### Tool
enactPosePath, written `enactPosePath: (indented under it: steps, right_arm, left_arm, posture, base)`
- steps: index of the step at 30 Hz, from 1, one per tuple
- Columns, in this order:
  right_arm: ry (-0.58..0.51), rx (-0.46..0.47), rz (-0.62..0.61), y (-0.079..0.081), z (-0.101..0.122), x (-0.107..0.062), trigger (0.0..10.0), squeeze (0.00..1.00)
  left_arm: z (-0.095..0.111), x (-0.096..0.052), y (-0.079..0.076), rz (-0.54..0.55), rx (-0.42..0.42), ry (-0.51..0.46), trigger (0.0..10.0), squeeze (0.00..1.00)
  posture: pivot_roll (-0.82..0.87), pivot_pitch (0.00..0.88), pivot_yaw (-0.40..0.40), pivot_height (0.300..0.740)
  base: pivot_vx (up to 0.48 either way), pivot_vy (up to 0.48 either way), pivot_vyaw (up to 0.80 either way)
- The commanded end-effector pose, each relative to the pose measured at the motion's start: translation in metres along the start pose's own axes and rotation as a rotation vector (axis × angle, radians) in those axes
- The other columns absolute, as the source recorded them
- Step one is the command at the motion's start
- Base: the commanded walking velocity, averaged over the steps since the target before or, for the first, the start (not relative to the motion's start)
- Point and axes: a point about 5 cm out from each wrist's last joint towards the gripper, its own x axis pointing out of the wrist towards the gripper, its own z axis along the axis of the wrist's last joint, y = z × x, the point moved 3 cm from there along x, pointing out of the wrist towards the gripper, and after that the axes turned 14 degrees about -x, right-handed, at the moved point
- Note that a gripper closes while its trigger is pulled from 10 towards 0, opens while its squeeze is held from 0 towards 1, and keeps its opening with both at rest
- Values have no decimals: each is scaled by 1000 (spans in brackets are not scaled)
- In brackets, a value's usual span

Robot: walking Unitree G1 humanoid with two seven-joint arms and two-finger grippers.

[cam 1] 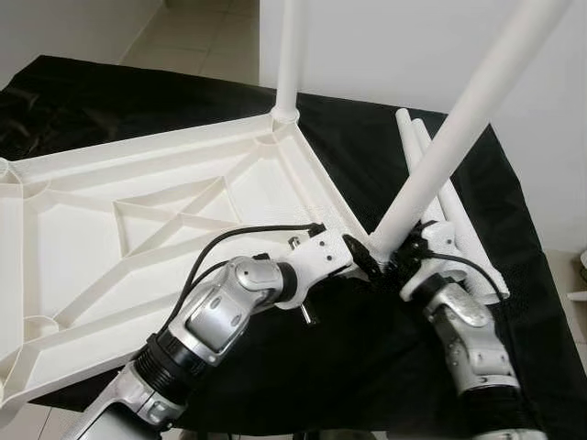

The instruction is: Building children table

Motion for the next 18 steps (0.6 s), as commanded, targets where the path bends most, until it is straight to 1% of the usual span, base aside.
enactPosePath:
  steps: [1,3,4,11,12,13,14,15,18]
  right_arm:
    - [2,-4,4,-7,-3,-5,10000,0]
    - [8,-8,12,-9,-4,-6,10000,0]
    - [21,-22,21,-15,-9,-8,10000,0]
    - [23,-20,38,-21,-13,-9,10000,0]
    - [33,-18,51,-20,-15,-8,4235,0]
    - [33,-18,51,-20,-15,-8,4235,0]
    - [40,-17,60,-20,-16,-8,3098,0]
    - [47,-16,70,-19,-18,-7,0,0]
    - [55,-20,84,-18,-20,-6,0,0]
  left_arm:
    - [-19,5,-12,-90,-42,77,10000,0]
    - [-19,5,-12,-91,-41,78,10000,0]
    - [-19,4,-12,-91,-40,79,10000,0]
    - [-18,4,-12,-90,-39,78,10000,0]
    - [-18,4,-12,-91,-40,79,10000,0]
    - [-18,4,-12,-91,-40,79,10000,0]
    - [-18,4,-12,-91,-41,79,10000,0]
    - [-18,4,-12,-91,-41,79,10000,0]
    - [-18,4,-12,-92,-38,79,10000,0]
  posture:
    - [50,111,-44,740]
    - [51,111,-43,740]
    - [50,111,-43,740]
    - [52,111,-40,740]
    - [52,111,-40,740]
    - [52,111,-40,740]
    - [52,111,-40,740]
    - [50,111,-39,740]
    - [51,112,-39,740]
  base:
    - [0,0,0]
    - [0,0,0]
    - [0,0,0]
    - [0,0,0]
    - [0,0,0]
    - [0,0,0]
    - [0,0,0]
    - [0,0,0]
    - [0,0,0]
